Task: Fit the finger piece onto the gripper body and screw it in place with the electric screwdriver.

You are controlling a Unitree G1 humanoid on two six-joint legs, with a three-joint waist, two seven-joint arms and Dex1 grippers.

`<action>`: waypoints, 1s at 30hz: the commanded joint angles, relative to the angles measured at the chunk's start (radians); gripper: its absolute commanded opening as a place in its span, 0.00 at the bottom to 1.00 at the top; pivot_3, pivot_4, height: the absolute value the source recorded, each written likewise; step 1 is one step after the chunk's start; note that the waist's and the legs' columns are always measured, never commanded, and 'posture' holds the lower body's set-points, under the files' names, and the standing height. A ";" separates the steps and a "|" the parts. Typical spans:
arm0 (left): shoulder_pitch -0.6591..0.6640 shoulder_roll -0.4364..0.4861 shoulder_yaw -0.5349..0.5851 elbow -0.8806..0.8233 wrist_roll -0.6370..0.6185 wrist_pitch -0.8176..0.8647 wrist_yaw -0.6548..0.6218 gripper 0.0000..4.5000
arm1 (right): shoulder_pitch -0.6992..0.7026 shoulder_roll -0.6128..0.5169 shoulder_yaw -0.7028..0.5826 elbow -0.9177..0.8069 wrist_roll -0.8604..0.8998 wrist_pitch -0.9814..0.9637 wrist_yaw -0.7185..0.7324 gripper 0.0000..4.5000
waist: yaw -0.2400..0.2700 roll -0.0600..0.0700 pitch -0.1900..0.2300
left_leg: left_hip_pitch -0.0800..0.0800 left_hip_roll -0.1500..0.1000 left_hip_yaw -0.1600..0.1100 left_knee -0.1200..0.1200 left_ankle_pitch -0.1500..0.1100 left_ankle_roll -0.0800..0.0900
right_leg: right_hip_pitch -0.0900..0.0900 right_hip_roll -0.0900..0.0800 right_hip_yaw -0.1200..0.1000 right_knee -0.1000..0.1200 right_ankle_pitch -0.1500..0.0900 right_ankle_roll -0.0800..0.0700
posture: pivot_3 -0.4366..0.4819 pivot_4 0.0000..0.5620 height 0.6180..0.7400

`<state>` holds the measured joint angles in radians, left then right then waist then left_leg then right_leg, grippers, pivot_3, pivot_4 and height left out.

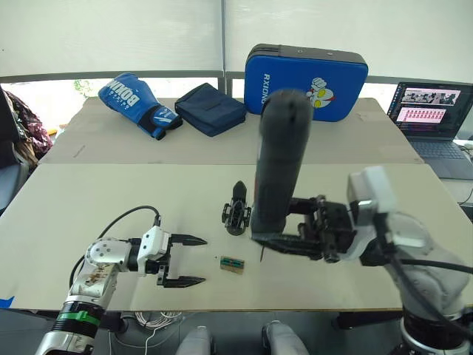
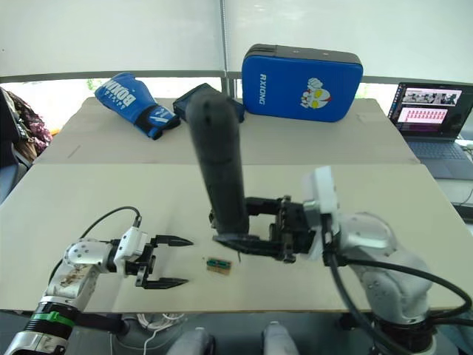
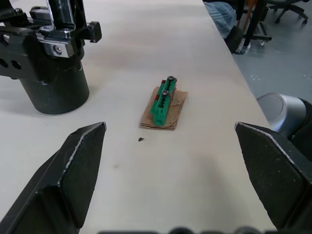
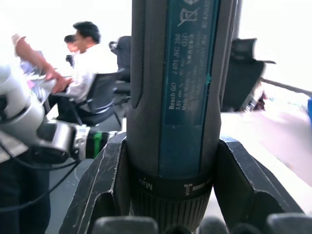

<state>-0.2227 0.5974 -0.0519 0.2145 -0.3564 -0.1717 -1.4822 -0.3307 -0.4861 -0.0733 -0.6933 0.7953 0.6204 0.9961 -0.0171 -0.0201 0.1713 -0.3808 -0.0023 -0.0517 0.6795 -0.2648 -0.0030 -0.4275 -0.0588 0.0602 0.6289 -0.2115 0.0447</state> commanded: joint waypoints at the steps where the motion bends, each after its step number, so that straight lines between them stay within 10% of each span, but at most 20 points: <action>1: -0.011 -0.021 -0.024 -0.015 0.027 -0.020 0.043 1.00 | 0.005 0.044 0.078 0.067 -0.110 -0.199 0.053 0.43 | 0.000 0.000 0.000 | 0.001 0.000 0.000 0.000 0.000 0.000 | 0.001 0.000 0.000 0.000 0.000 0.000 | 0.48 0.27 1.00; 30: 0.002 -0.080 -0.153 -0.041 0.112 0.044 0.165 1.00 | -0.016 0.099 0.258 0.327 -0.270 -0.484 0.146 0.43 | 0.001 0.000 0.000 | 0.004 0.000 0.000 -0.001 0.000 0.000 | 0.003 0.000 0.000 0.001 0.000 0.000 | 0.48 0.27 1.00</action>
<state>-0.2350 0.5105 -0.1978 0.1786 -0.2558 -0.1284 -1.3276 -0.3265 -0.4006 0.1872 -0.3417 0.5131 0.1779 1.1386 -0.0162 -0.0201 0.1712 -0.3761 -0.0027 -0.0520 0.6787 -0.2648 -0.0031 -0.4245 -0.0589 0.0605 0.6299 -0.2115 0.0442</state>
